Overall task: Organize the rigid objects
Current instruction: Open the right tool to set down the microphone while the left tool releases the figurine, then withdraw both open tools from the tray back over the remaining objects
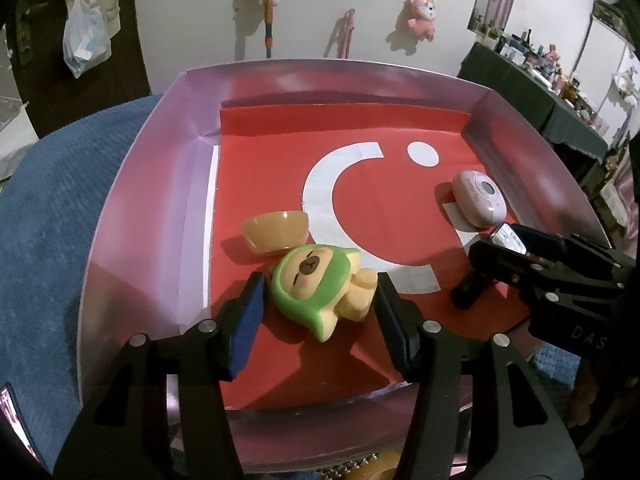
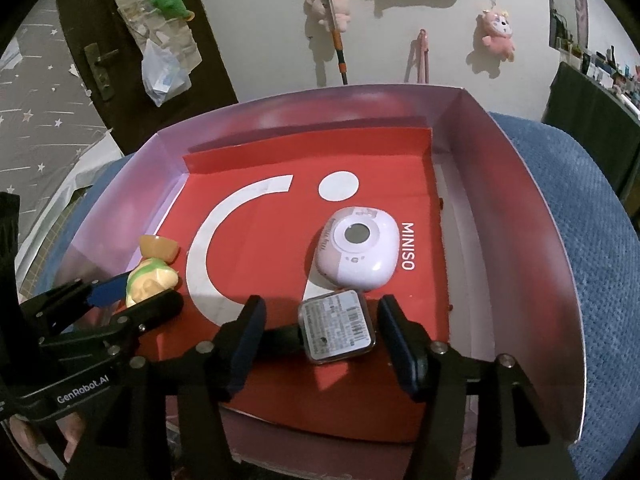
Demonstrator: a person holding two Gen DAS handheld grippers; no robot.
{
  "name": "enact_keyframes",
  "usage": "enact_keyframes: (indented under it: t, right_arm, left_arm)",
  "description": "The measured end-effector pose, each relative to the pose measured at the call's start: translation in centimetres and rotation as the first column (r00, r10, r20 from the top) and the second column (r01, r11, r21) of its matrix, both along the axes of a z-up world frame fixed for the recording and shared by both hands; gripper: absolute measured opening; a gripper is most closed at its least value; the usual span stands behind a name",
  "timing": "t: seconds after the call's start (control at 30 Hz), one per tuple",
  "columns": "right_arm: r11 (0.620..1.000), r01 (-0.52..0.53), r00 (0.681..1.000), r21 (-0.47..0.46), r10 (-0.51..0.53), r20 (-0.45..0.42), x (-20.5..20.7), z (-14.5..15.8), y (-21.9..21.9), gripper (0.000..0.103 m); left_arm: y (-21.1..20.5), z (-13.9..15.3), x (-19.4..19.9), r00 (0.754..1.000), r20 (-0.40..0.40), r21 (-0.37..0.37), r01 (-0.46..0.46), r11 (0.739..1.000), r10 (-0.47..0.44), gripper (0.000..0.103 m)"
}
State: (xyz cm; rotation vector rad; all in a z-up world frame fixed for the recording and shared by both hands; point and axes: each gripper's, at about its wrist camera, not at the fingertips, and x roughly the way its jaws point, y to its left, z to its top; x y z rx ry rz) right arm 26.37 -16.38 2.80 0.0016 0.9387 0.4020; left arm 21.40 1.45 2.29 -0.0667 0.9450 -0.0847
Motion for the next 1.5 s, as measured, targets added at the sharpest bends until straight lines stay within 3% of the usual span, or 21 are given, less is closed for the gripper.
enact_keyframes:
  t: [0.2, 0.33, 0.7, 0.83, 0.93, 1.03, 1.17, 1.5]
  right_arm:
    - [1.000, -0.005, 1.000, 0.001, 0.005, 0.016, -0.3, 0.4, 0.2, 0.070]
    - [1.000, -0.009, 1.000, 0.007, 0.009, 0.025, -0.7, 0.7, 0.2, 0.072]
    - [1.000, 0.008, 0.996, 0.030, -0.010, 0.085, -2.5, 2.7, -0.6, 0.078]
    - [0.998, 0.005, 0.994, 0.056, -0.011, 0.108, -3.5, 3.4, -0.9, 0.081]
    - [0.996, 0.005, 0.992, 0.085, -0.016, 0.125, -4.2, 4.0, -1.5, 0.093]
    - [0.995, -0.002, 0.990, 0.097, -0.012, 0.144, -5.0, 4.7, -1.6, 0.093]
    - [0.994, -0.018, 0.986, 0.111, -0.001, 0.168, -6.1, 5.4, -1.5, 0.102]
    - [0.985, -0.022, 0.974, 0.169, -0.017, 0.227, -9.0, 6.9, -2.2, 0.103]
  left_arm:
    - [-0.3, 0.6, -0.5, 0.999, 0.038, -0.002, 0.020, 1.000, -0.020, 0.073]
    - [-0.7, 1.0, -0.7, 0.998, 0.055, 0.029, 0.024, 0.999, -0.026, 0.076]
    - [-0.7, 2.5, -2.0, 0.994, 0.107, 0.022, 0.034, 0.999, -0.036, 0.088]
    - [-0.5, 3.4, -2.9, 0.989, 0.148, 0.048, 0.005, 0.999, -0.012, 0.102]
    - [-0.1, 4.0, -3.6, 0.987, 0.159, 0.011, 0.012, 1.000, -0.014, 0.103]
    - [0.0, 4.7, -4.3, 0.984, 0.178, 0.007, 0.010, 1.000, -0.012, 0.103]
    - [-0.3, 5.4, -5.4, 0.975, 0.222, 0.020, 0.009, 1.000, -0.013, 0.103]
    - [-0.4, 6.7, -8.0, 0.960, 0.279, 0.028, 0.020, 0.999, -0.027, 0.103]
